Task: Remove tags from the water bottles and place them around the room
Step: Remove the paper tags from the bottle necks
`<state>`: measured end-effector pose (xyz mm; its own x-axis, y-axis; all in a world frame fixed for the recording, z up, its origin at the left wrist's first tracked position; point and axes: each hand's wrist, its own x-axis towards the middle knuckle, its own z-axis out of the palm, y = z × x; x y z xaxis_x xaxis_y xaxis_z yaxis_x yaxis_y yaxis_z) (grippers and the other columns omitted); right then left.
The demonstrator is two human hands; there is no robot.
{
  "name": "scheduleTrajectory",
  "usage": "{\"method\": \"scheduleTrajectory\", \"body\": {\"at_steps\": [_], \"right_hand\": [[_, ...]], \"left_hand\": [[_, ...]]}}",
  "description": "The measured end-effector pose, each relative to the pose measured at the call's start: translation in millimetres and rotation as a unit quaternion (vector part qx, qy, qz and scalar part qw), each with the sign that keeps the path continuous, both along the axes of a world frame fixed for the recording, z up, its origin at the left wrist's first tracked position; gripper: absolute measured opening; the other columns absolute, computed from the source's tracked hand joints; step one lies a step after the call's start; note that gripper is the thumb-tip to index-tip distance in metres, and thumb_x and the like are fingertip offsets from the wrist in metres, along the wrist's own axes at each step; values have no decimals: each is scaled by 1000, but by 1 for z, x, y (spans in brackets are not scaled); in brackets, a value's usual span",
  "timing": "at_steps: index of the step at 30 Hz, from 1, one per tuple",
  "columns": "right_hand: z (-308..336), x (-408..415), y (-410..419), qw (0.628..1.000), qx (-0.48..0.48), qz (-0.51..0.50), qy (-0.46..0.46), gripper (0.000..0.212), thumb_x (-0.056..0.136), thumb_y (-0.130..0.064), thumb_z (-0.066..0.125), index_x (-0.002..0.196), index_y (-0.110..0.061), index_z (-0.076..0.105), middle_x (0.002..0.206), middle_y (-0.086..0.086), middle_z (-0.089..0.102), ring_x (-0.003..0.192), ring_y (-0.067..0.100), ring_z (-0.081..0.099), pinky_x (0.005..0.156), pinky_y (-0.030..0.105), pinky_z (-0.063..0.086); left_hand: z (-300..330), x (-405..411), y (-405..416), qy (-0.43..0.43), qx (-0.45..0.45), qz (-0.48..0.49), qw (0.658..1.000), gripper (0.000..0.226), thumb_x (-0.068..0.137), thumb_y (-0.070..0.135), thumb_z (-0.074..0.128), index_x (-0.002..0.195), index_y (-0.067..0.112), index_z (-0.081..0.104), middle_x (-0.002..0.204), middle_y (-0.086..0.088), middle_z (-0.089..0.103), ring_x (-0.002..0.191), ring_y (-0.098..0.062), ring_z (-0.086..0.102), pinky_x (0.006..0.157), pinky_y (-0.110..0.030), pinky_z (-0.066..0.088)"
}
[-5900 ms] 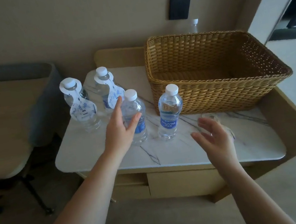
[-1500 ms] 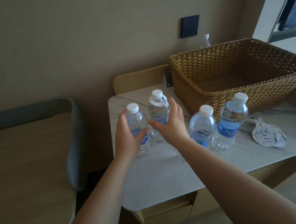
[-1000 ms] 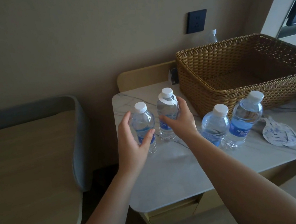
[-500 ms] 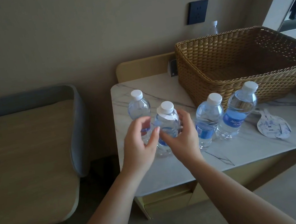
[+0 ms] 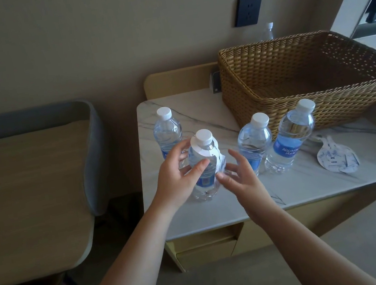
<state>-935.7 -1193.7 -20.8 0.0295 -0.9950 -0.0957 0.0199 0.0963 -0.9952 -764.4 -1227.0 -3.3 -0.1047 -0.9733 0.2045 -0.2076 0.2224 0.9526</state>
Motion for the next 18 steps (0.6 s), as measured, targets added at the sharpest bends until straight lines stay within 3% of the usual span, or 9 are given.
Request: {"method": "scheduleTrajectory", "body": {"at_steps": [3, 5, 10, 14, 18], "right_hand": [[-2, -3, 0, 997, 48, -30, -51, 31, 94, -27, 57, 123, -19, 52, 113, 13, 66, 98, 17, 69, 74, 26, 56], [-2, -8, 3, 993, 65, -36, -96, 20, 95, -21, 56, 112, -9, 59, 106, 14, 69, 92, 21, 70, 70, 28, 56], [16, -27, 14, 988, 62, -15, -141, 14, 89, -20, 60, 96, -8, 60, 92, 9, 73, 78, 18, 69, 63, 28, 55], [40, -33, 20, 987, 21, -1, -157, 15, 82, -24, 63, 90, -11, 62, 89, 11, 72, 75, 18, 68, 59, 27, 54], [61, -28, 13, 991, -16, -10, -134, 7, 83, -24, 64, 85, -16, 64, 90, 11, 72, 78, 20, 69, 61, 29, 56]], "left_hand": [[-2, -1, -2, -23, -3, 12, 1000, 49, 82, 37, 72, 126, 34, 52, 128, 11, 61, 120, -9, 57, 92, -25, 51], [-1, 0, -3, -33, -3, 21, 999, 45, 82, 35, 73, 121, 42, 51, 124, 19, 61, 119, -5, 56, 93, -25, 48], [2, -1, -5, -15, 14, 17, 1000, 44, 74, 49, 73, 113, 49, 52, 122, 20, 62, 118, -4, 57, 86, -13, 46], [4, -2, -5, -12, 26, 12, 1000, 44, 69, 60, 68, 110, 56, 51, 114, 33, 59, 110, 13, 54, 74, -6, 47], [5, -6, -4, -10, 38, 17, 999, 39, 75, 48, 70, 109, 50, 51, 114, 30, 56, 103, 17, 54, 69, -8, 50]]}}
